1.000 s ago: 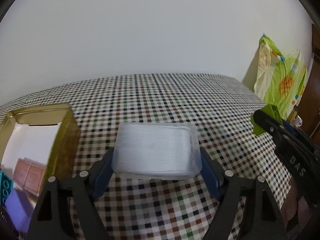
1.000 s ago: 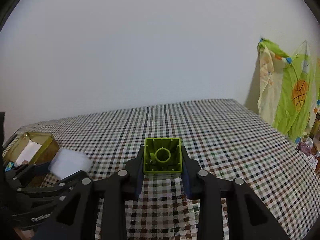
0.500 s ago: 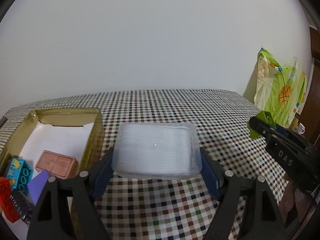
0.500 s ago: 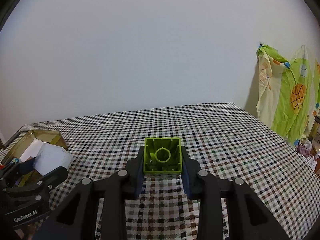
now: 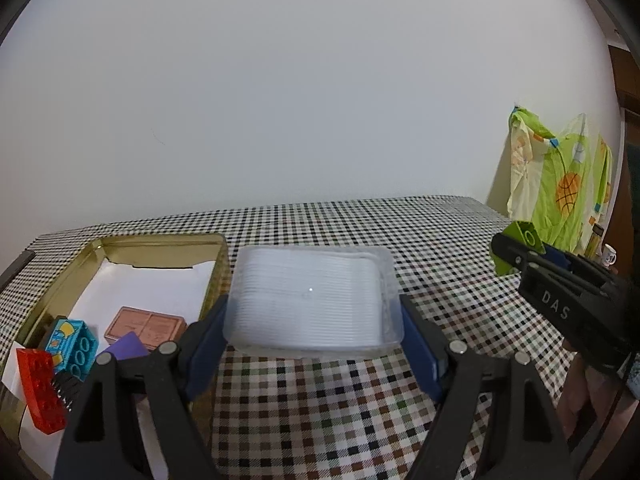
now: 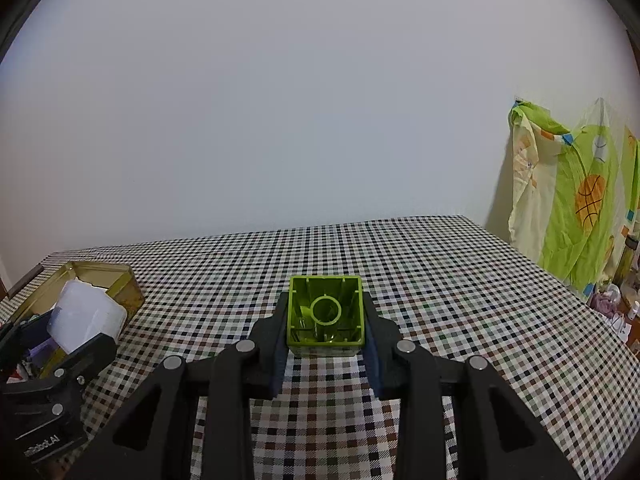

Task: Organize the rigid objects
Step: 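Lift and carry the clear box and green block toward the gold tray, then lower the clear box over the tray with the left tool, then release the clear box and green block into the tray with both tools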

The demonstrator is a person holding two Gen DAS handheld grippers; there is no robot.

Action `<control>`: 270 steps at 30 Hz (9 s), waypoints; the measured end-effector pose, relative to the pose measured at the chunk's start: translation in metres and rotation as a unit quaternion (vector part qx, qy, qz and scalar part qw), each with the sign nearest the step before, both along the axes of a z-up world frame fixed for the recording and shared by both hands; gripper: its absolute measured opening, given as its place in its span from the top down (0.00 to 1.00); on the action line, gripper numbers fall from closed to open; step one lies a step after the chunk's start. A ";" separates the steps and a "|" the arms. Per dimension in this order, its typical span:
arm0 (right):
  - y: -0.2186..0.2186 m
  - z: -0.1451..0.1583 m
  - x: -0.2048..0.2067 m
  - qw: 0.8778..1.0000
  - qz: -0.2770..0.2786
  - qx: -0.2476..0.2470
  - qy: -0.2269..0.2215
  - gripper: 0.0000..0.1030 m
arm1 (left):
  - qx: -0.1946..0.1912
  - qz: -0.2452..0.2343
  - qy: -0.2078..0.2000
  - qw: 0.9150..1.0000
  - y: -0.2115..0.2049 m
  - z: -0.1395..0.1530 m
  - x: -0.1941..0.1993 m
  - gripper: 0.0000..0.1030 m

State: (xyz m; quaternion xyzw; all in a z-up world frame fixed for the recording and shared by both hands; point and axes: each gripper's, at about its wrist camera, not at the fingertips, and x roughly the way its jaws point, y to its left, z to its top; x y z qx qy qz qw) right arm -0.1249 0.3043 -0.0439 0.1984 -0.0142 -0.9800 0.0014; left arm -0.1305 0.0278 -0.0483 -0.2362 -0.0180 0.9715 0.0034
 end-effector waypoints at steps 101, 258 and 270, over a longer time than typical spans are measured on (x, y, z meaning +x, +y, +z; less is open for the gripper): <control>-0.073 0.004 0.048 0.994 0.099 -0.002 0.038 0.67 | 0.022 0.037 0.057 0.997 -0.070 0.005 0.065 0.23; -0.200 0.013 0.005 0.971 0.234 -0.025 -0.026 0.12 | 0.000 0.162 -0.066 0.985 -0.178 0.017 0.064 0.01; -0.195 0.023 0.012 0.968 0.247 -0.032 -0.019 0.10 | 0.005 0.175 -0.062 0.983 -0.188 0.020 0.071 0.01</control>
